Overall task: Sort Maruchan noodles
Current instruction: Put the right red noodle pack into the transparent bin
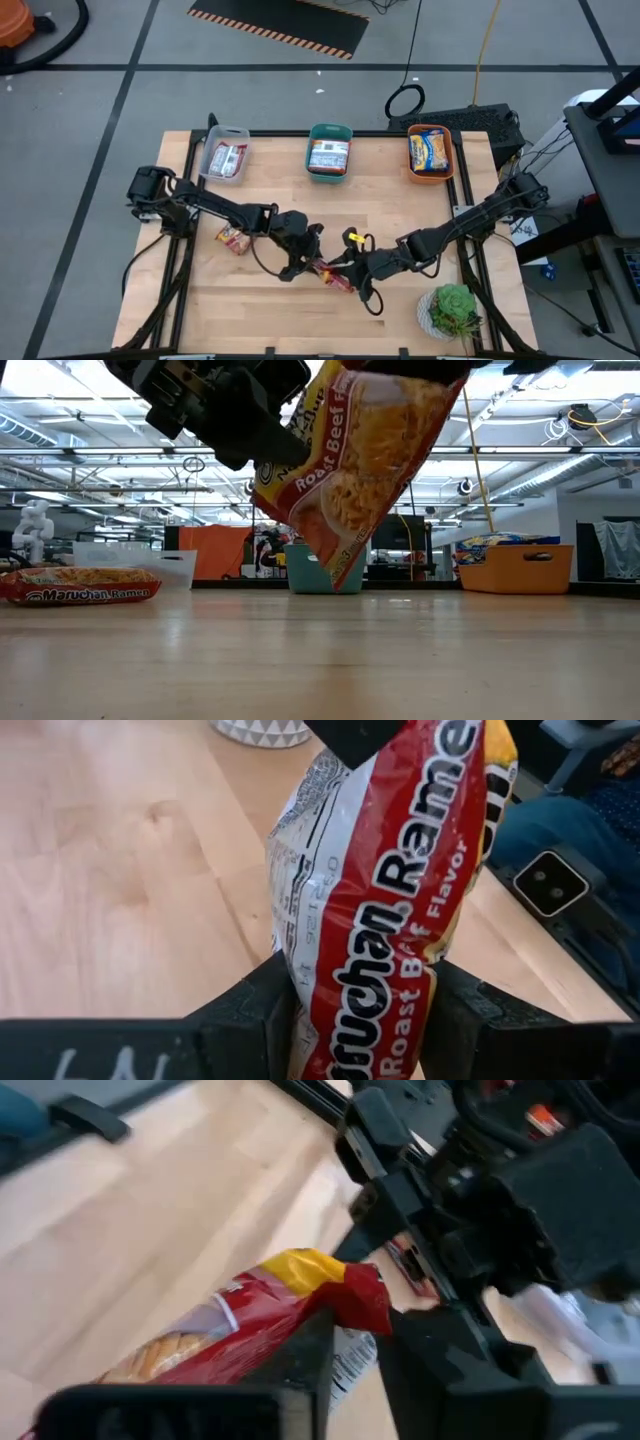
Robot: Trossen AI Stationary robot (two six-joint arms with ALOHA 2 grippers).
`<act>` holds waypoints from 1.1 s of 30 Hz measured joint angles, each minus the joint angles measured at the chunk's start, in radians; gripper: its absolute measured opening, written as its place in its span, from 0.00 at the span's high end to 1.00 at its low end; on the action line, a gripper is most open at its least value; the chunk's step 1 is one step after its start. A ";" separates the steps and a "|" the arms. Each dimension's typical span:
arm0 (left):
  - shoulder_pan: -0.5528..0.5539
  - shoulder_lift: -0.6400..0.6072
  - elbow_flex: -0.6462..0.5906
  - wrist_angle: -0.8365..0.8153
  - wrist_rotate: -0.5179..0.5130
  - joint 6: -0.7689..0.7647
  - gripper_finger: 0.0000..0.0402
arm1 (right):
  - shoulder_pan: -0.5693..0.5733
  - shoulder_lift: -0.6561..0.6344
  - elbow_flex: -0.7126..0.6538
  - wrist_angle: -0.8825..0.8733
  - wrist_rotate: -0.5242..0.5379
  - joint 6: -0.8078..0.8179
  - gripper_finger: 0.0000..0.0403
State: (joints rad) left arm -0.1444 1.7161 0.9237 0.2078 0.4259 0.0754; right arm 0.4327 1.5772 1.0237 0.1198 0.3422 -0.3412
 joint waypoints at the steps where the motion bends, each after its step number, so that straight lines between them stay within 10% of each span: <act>1: 0.002 0.000 0.000 -0.002 0.000 -0.004 0.61 | 0.002 -0.002 0.000 -0.009 0.026 0.006 0.81; 10: 0.024 -0.032 0.000 -0.019 0.000 -0.045 0.61 | 0.028 -0.038 0.000 -0.142 0.145 0.038 0.63; 25: -0.037 -0.256 0.003 -0.232 -0.067 -0.019 0.61 | 0.147 -0.158 -0.002 -0.289 0.571 0.092 0.61; 33: -0.068 -0.293 0.002 -0.336 -0.184 -0.003 0.67 | 0.182 -0.198 0.000 -0.248 0.577 0.099 0.61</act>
State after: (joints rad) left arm -0.2125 1.4229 0.9258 -0.1279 0.2418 0.0724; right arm 0.6143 1.3789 1.0237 -0.1283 0.9188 -0.2419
